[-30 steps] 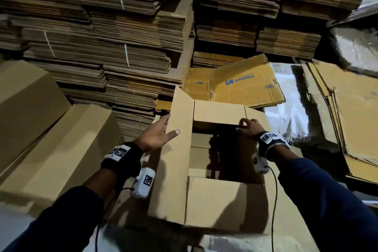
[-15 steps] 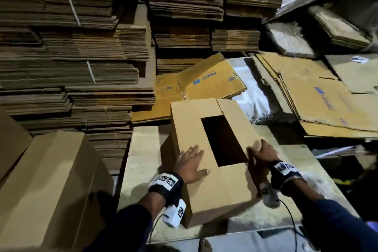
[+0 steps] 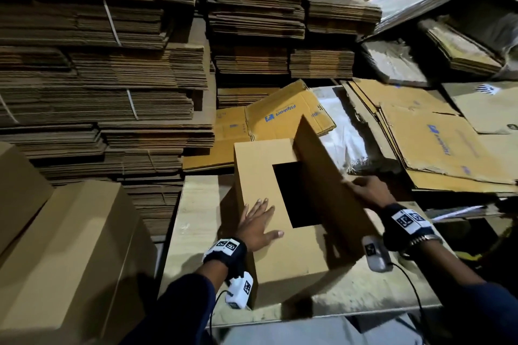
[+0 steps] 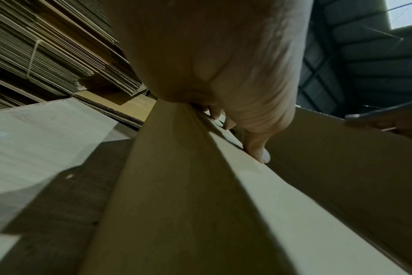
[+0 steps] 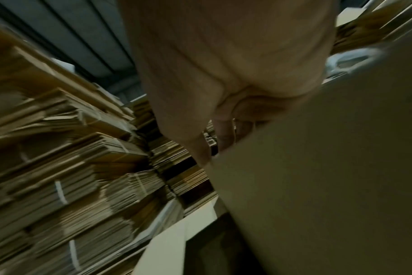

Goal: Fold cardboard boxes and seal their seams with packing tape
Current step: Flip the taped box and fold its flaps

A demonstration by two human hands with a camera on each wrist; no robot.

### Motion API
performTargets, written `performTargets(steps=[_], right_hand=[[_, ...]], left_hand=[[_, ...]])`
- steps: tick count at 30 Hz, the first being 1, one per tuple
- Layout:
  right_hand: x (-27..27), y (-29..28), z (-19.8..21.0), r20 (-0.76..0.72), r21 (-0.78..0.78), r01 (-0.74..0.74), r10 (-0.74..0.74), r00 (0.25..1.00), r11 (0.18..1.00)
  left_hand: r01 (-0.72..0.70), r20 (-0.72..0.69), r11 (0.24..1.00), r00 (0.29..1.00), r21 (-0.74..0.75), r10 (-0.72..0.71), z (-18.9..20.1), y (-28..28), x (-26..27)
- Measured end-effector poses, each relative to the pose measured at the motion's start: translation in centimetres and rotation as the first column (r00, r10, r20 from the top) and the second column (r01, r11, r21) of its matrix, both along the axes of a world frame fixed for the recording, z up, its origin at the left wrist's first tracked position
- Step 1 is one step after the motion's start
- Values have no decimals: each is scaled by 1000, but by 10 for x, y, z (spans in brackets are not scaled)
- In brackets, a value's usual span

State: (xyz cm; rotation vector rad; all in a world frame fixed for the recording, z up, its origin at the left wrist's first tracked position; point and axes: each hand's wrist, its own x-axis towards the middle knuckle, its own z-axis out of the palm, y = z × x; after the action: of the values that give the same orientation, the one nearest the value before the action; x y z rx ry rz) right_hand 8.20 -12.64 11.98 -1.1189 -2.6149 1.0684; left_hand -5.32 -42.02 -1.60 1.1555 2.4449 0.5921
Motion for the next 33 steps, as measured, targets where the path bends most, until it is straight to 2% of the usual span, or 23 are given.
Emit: performTargets(steps=[5,8,10,12,16,18,20,23,25,28,30,33], right_hand=[[-14,-37,3,-62,-292,-120,106,992,949],[-17,-49,-12,47,-445,-164,206,977,880],[-17,-53,-30,127,-403,-207,279,952,891],[-16,-51,-45,177,-295,-262,322,930,919],[-6,-28,-62,227,-79,-239,251,941,968],[3,-19,-72,284,-45,-195,200,938,980],[14,-15,-86,308,-103,-153,178,935,983],[26,-21,-104,208,-351,-120,202,957,929],[30,-30,-115,75,-451,-200,260,963,870],[26,-41,-118,-17,-455,-253,275,961,854],[18,-59,-112,-29,-473,-266,287,957,840],[-1,-95,-100,-39,-482,-291,311,949,827]], left_hand=[[-90,87,995,993,44,85,-1,0,10],[-179,163,981,973,72,165,-3,1,18],[-223,166,973,963,54,212,-2,1,25],[-277,148,960,951,33,270,1,2,35],[-429,81,903,900,7,427,0,5,51],[-520,109,854,849,-6,517,-10,5,52],[-611,212,791,772,-9,599,-13,2,59],[-712,452,702,633,21,628,-15,-6,76],[-745,507,666,592,47,627,-10,-12,88],[-753,533,648,597,116,599,-5,-20,94],[-760,577,630,590,160,565,-7,-43,86],[-760,567,621,603,192,561,-8,-91,68]])
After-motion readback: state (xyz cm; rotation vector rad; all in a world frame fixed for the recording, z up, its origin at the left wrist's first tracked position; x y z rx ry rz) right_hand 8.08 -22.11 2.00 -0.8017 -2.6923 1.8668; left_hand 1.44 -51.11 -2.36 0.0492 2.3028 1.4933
